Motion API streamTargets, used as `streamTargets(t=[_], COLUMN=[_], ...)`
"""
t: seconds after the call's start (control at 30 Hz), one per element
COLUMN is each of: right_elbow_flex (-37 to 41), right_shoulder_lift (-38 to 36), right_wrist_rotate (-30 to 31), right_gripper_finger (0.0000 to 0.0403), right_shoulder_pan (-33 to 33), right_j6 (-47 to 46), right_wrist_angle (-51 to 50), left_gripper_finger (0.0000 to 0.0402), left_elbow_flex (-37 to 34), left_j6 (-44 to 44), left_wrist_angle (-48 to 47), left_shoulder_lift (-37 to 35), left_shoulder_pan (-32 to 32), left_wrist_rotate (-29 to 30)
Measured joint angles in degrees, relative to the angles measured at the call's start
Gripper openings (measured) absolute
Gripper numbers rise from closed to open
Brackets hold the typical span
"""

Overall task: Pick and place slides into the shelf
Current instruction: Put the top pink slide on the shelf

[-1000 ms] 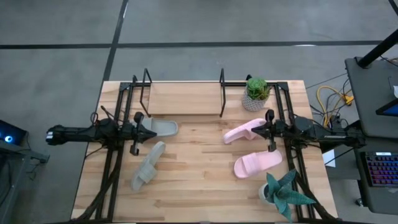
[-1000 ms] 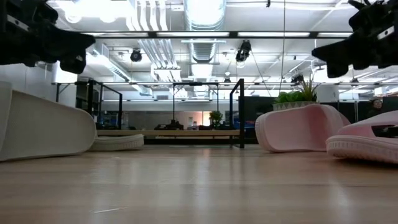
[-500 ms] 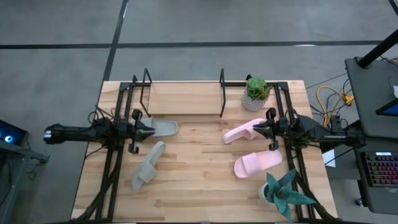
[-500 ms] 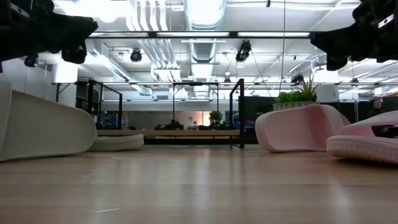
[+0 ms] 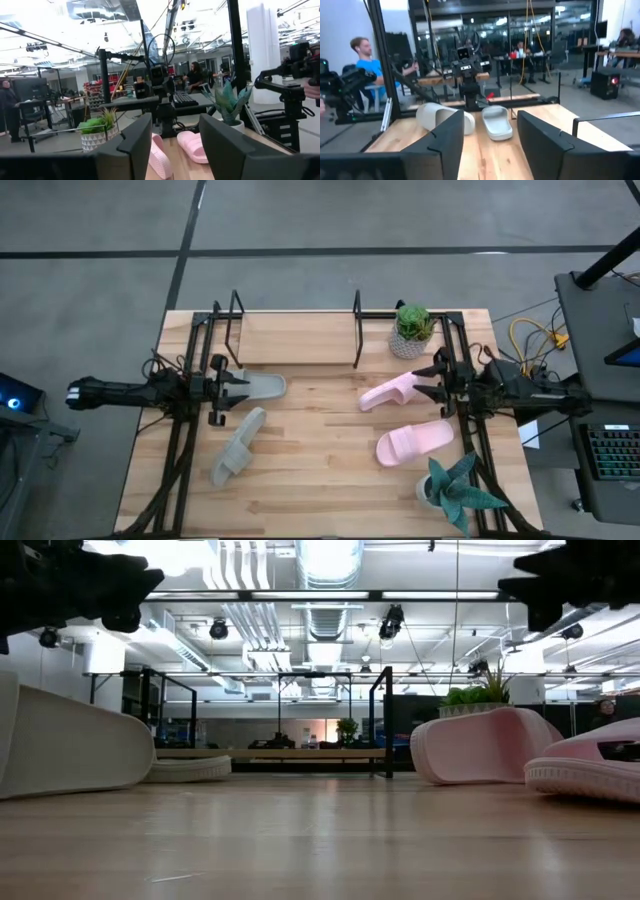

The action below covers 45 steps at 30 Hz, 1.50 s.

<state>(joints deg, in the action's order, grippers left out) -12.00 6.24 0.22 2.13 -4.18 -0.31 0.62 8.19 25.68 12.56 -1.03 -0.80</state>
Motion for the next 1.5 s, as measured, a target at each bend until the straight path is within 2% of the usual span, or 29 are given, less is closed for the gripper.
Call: streamTargets(t=[0.17,0.27,0.57,0.7,0.93,1.2,1.5], right_elbow_flex=[-9.4,-13.8,-15.1,-15.1,-17.3,-23.1,-22.9], right_shoulder_lift=[5.3,8.7,14.9,17.1,19.7,21.6,27.4], right_wrist_rotate=[4.1,5.6,6.8,8.9,9.0,14.2,14.8], right_gripper_finger=[0.0186,0.0182,0.0175,0.0175,0.0175,0.0175,0.0175], right_shoulder_pan=[0.0,0.0,0.0,0.0,0.0,0.0,0.0], right_j6=[-0.1,-3.5,-17.4,-23.8,-31.9,-43.0,-46.4], right_wrist_angle=[-15.4,-25.7,-28.2,-31.9,-36.1,-53.9,-55.3], left_gripper_finger=[0.0151,0.0151,0.0151,0.0151,0.0151,0.0151,0.0151], left_elbow_flex=[0.0,0.0,0.0,0.0,0.0,0.0,0.0], left_j6=[0.0,0.0,0.1,0.2,3.2,3.1,3.2], left_wrist_angle=[0.0,-0.1,0.1,0.1,0.0,0.3,1.0], left_shoulder_lift=[-0.3,-0.3,-0.2,-0.3,-0.3,-0.2,-0.3], left_shoulder_pan=[0.0,0.0,0.0,0.0,0.0,0.0,0.0], left_wrist_rotate=[0.0,0.0,0.2,0.5,0.7,0.7,0.9])
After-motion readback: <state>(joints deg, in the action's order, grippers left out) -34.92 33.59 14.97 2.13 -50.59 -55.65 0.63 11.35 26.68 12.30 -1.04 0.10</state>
